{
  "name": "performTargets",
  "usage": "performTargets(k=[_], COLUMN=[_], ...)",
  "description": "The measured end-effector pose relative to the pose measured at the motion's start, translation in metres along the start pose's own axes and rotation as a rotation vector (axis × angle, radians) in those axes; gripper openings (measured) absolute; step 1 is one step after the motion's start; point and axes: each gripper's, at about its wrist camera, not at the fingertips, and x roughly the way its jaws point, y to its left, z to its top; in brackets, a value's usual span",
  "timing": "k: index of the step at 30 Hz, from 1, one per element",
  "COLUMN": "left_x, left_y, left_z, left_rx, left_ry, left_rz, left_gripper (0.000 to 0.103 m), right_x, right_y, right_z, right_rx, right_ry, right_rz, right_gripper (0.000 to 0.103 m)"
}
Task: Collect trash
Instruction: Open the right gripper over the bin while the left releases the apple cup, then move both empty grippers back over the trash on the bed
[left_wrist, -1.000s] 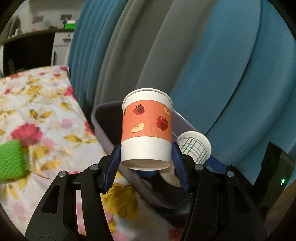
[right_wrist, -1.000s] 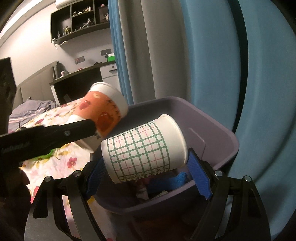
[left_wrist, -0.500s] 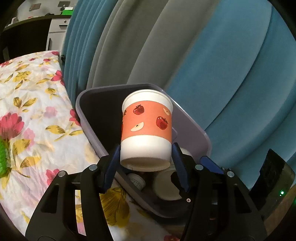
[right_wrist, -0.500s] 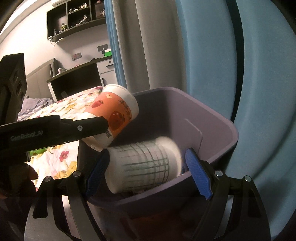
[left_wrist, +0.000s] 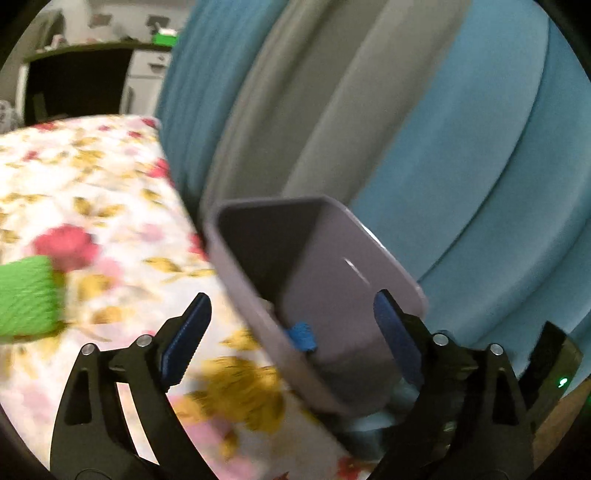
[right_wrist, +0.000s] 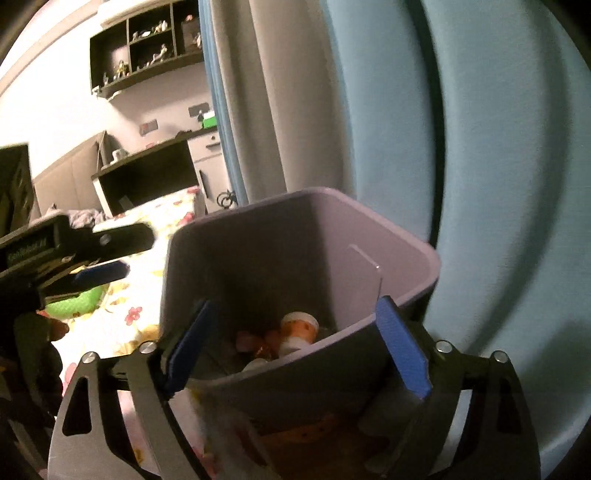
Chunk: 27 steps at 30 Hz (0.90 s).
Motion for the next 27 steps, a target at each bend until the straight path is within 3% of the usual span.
performTargets(k=[9,13,27], left_x=[-0.074,-0.107,-0.214], left_y=[0.032,0.049,0.136], left_z=[-0.019,-0.029,-0.078], left_rx=[0.021,0.001,-0.087], left_ry=[-0.113,-0.142,-0.201], left_rz=[0.236,0.297,0.568], left_gripper=[0.093,0.093,0.094], right_x=[-0.040,-0.055,-0.074], right_y=[0.020,0.039,0.128], right_z=[0.005,0.006,0.001], right_rx=[-0.012,-0.026,-0.095], right_ry=[-0.090,-0.123,-0.137], right_rz=[0.021,0.050,0.182], right_gripper=[0.090,0.090,0.090])
